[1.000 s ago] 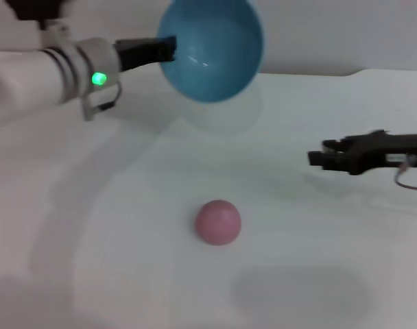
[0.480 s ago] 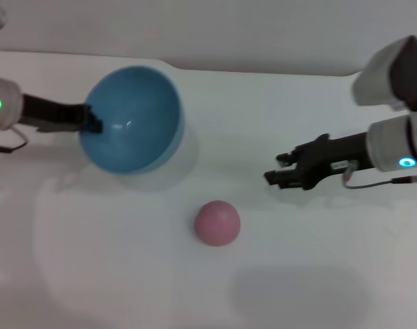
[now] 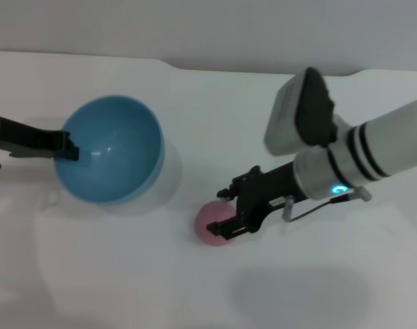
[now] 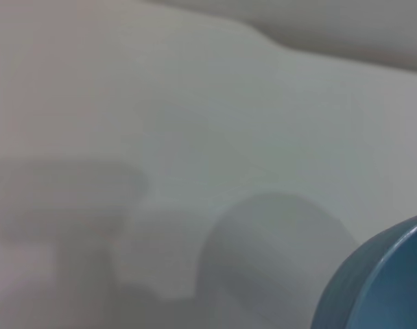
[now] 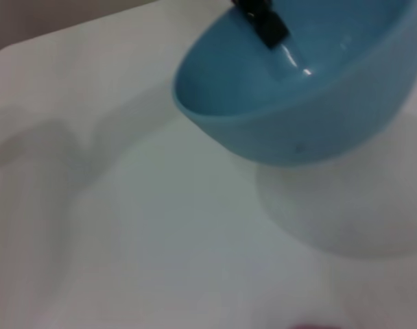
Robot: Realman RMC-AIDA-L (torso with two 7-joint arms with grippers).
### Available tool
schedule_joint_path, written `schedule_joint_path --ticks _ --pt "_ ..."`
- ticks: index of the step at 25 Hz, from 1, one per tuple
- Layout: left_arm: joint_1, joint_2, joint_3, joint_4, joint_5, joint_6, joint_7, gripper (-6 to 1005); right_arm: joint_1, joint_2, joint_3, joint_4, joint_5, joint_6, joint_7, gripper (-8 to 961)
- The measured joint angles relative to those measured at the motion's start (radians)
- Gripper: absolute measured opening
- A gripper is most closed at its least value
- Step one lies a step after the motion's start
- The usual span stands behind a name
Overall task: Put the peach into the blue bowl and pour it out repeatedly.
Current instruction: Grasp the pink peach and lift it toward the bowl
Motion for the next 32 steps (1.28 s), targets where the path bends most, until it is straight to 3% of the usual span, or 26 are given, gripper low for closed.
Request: schedule_joint_path --ticks 4,11,17,25,30,32 --pt "-0.009 -0.013 0.000 0.011 0.034 0.022 -0.001 -1 0.006 0.004 -0.117 0.007 0.053 0.077 0.006 695" --pt "-0.018 -0.024 -0.001 0.021 0.038 0.032 -0.002 0 -0.033 0.005 -0.283 0.011 0.174 0.232 0.006 646" --pt "-0.029 -0.028 -0.002 0.021 0.039 0.043 -0.003 0 -0.044 0.005 -0.322 0.016 0.179 0.274 0.008 604" --pt "-0.051 -0.043 0.013 0.011 0.041 0.043 -0.003 -1 -0.095 -0.005 -0.248 -0.028 0.180 0.264 0.008 548" --pt "-0.066 -0.045 0.034 -0.008 0.040 0.033 -0.003 -1 -0.169 -0.019 -0.071 -0.071 0.171 0.205 -0.001 342" --pt "-0.106 -0.049 0.041 -0.080 0.035 0.011 0.001 0 -0.199 -0.026 0.038 -0.075 0.162 0.167 -0.022 276"
